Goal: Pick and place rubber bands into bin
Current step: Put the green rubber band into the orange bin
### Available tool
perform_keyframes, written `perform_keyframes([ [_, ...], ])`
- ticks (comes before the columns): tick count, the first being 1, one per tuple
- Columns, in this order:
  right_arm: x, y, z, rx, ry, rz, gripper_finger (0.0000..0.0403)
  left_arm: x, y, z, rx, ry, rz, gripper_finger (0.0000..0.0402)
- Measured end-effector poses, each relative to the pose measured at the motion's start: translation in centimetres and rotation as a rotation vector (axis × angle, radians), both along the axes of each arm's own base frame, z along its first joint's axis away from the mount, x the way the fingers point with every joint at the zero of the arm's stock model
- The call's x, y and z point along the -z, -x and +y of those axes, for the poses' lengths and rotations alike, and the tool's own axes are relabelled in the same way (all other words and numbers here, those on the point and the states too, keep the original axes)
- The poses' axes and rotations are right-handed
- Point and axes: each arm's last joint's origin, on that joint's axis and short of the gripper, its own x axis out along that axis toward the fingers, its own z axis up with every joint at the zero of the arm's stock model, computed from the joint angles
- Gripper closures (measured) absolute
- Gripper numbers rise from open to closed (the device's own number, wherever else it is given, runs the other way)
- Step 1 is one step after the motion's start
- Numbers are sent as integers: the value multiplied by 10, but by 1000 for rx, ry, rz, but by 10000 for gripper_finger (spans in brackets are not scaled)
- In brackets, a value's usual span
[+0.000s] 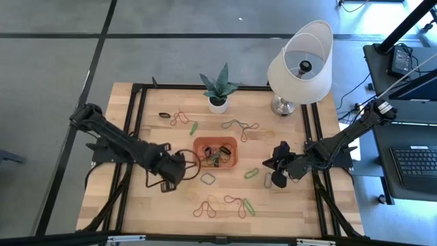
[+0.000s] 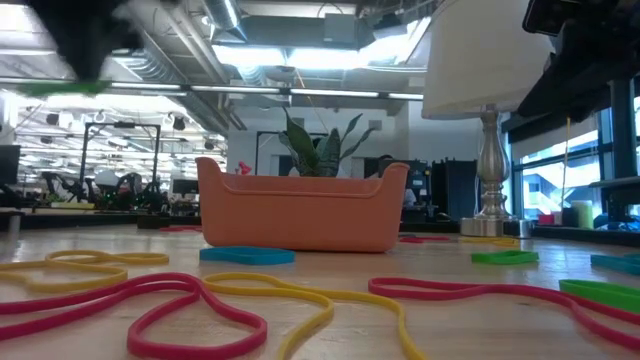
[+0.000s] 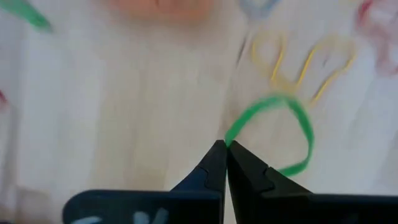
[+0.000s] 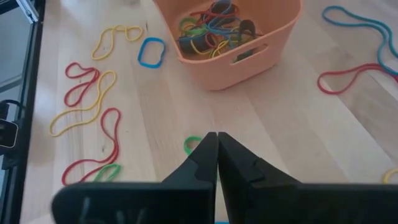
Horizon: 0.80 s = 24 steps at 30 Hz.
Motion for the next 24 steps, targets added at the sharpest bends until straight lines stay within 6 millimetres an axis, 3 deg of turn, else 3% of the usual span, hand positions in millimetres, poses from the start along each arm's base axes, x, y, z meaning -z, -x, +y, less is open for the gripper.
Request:
perform_keyframes([
  [6, 0, 0, 0, -1, 1, -1, 386, -37, -36, 27, -31, -42, -126, 398],
  [11, -1, -1, 1, -1, -11, -19, 386, -42, -74, 56, -25, -68, -128, 398],
  [17, -3, -3, 2, -1, -24, -39, 386, -18, -120, 79, 101, -106, -47, 398],
  [24, -4, -4, 2, 2, -34, -51, 386, 38, -144, 113, 180, -6, 116, 398],
])
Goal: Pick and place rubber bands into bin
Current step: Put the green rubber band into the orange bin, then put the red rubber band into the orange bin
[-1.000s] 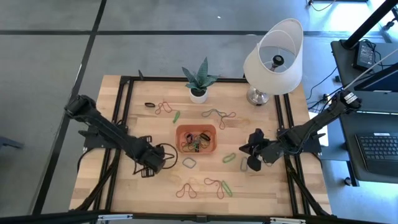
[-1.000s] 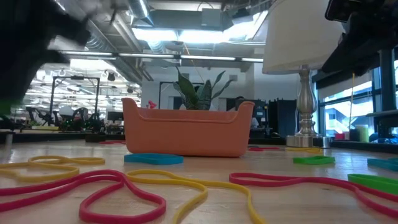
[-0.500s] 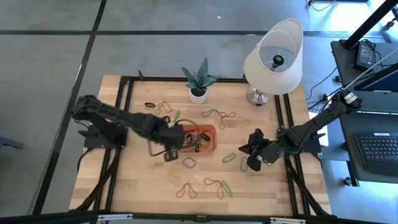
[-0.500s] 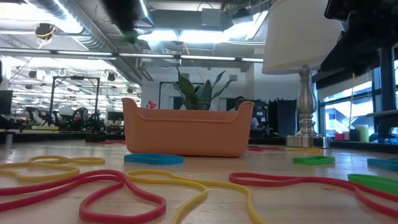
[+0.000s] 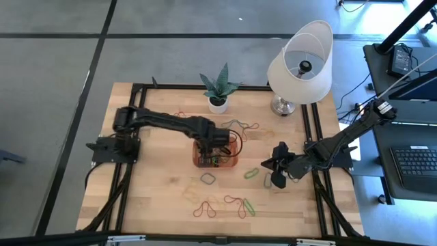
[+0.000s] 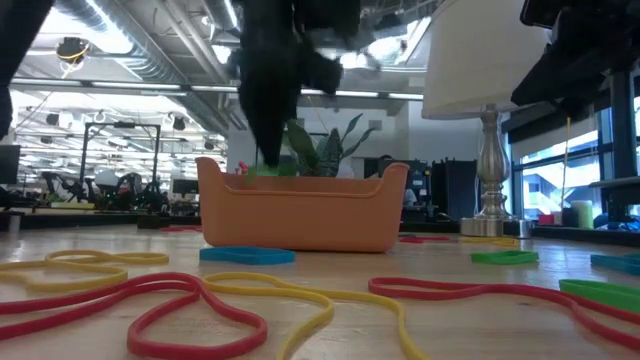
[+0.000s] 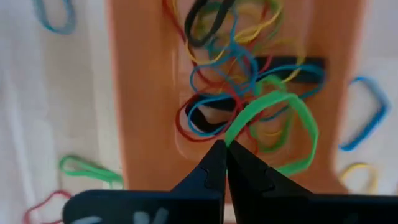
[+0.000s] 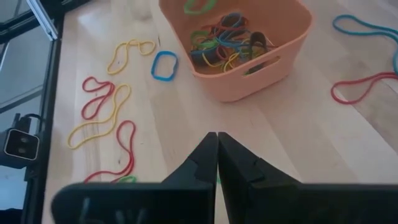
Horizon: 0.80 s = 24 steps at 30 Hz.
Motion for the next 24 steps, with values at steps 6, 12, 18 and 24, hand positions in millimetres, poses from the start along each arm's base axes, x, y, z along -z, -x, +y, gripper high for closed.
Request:
perform_keyframes([
  [6, 0, 0, 0, -2, -3, -2, 386, 37, -9, 17, -16, 53, 96, 398],
  [12, 0, 0, 1, -20, -16, 6, 386, 48, -12, 20, -42, 59, 119, 382],
  [18, 0, 0, 1, -35, 6, 8, 386, 48, -12, 20, -86, 60, 118, 328],
  [24, 0, 0, 1, -48, 25, 9, 386, 43, -11, 20, -112, 61, 104, 280],
])
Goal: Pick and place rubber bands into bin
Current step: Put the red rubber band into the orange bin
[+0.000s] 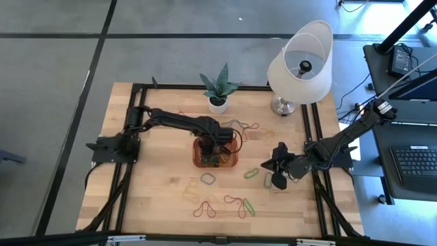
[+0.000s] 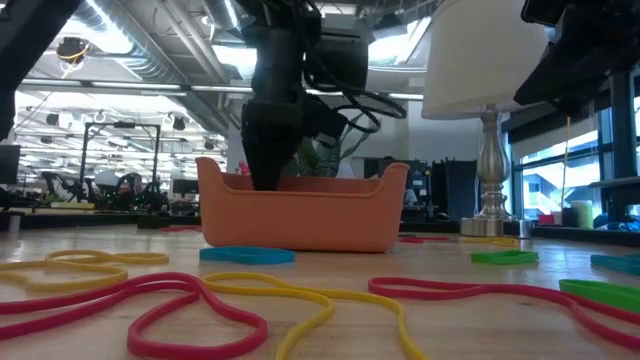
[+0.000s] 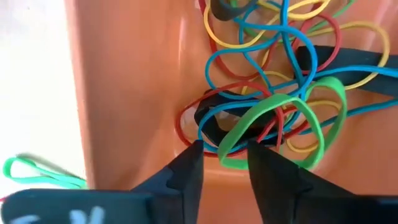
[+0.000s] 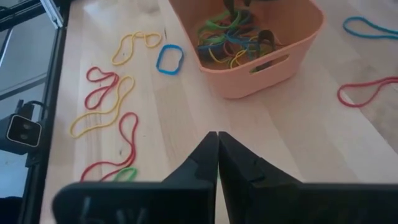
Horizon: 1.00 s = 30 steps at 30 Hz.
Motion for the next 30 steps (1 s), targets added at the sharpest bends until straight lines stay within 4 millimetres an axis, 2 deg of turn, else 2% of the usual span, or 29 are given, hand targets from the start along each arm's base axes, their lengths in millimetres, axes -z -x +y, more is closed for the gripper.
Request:
perform_keyframes([
  [5, 6, 2, -1, 6, 1, 15, 386, -20, 6, 2, -40, -7, -46, 261],
  [9, 16, 4, -3, 33, -33, 18, 386, -45, 14, 2, -72, -19, -113, 262],
  [16, 21, 5, -4, 43, -47, 14, 386, -98, 37, -1, -85, -51, -263, 276],
  [20, 20, 5, -3, 42, -48, 8, 386, -122, 56, 0, -44, -114, -329, 305],
  [23, 20, 4, -4, 34, -37, 3, 386, -129, 73, 3, -29, -139, -362, 342],
  [26, 18, 3, -3, 33, -49, -17, 386, -127, 94, 8, -45, -147, -378, 386],
  [30, 17, 2, -3, 44, -50, -32, 386, -113, 121, 16, -86, -156, -398, 398],
])
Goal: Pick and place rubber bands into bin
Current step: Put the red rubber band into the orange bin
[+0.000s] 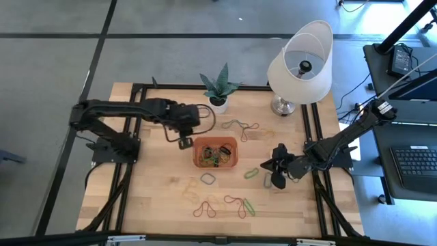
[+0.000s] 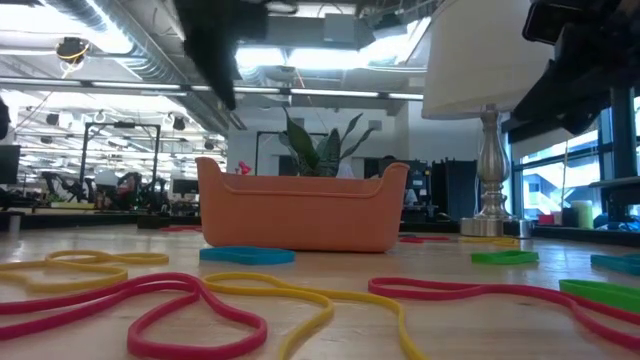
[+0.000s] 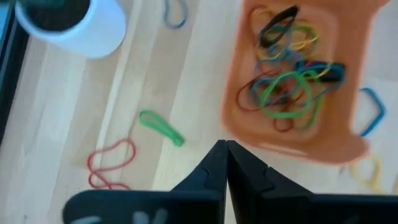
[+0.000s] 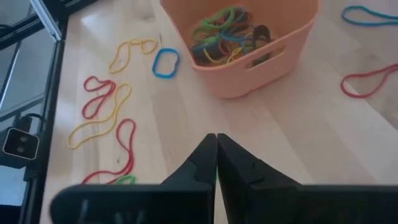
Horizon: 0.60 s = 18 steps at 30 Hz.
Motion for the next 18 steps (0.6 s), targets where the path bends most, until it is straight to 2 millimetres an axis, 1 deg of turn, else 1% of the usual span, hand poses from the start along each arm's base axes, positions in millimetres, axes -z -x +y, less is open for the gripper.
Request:
perform_keyframes([
  [4, 0, -2, -3, 21, -1, -1, 386, 20, 24, 12, -45, 1, -46, 399],
  [9, 0, -5, -10, 73, -20, 0, 386, 44, 45, 28, -98, 45, -131, 399],
  [13, 0, -7, -15, 103, -21, 0, 386, 56, 52, 38, -102, 30, -158, 399],
  [18, 0, -11, -23, 149, -26, -1, 386, 59, 56, 52, -38, -17, -169, 399],
])
